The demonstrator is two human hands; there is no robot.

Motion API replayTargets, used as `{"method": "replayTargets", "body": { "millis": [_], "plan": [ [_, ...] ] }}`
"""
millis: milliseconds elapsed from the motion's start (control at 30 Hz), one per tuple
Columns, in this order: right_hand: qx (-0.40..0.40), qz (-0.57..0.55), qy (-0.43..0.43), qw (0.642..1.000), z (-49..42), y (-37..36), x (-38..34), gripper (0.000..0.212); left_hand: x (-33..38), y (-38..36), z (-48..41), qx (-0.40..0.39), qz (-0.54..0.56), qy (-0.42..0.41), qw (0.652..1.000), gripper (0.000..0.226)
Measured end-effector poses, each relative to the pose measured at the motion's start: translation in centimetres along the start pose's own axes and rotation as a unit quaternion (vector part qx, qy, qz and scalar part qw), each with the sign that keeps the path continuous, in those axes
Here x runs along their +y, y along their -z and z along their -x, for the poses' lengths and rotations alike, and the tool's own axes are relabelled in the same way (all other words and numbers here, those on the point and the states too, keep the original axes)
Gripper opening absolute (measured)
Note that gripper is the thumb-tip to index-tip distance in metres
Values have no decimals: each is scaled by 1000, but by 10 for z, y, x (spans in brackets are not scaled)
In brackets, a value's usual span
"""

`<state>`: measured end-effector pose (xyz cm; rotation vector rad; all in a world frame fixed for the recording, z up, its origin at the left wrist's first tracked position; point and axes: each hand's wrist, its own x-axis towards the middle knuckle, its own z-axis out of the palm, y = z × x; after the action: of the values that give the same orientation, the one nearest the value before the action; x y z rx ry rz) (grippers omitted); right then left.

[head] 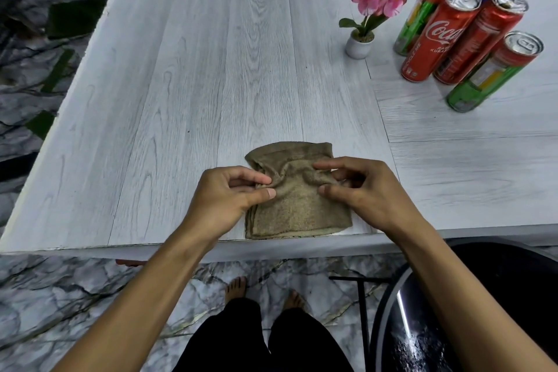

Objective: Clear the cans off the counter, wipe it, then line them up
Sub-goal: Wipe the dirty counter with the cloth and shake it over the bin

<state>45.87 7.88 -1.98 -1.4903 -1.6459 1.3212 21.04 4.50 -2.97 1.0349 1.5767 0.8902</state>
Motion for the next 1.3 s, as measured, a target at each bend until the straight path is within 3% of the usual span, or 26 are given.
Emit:
{"method": "replayTargets", "body": {
  "millis": [267, 833, 1300],
  "plan": [
    [26, -38, 25, 999, 8, 1, -1, 35, -1, -2, 6, 9, 71, -22, 997, 24],
    [41, -59, -15, 997, 49, -7, -8, 32, -5, 12, 37, -35, 48, 0, 998, 27],
    [185, -113, 6, 976, 113, -6, -9, 33, 24, -1, 37, -172, 97, -82, 977, 24]
  ]
}}
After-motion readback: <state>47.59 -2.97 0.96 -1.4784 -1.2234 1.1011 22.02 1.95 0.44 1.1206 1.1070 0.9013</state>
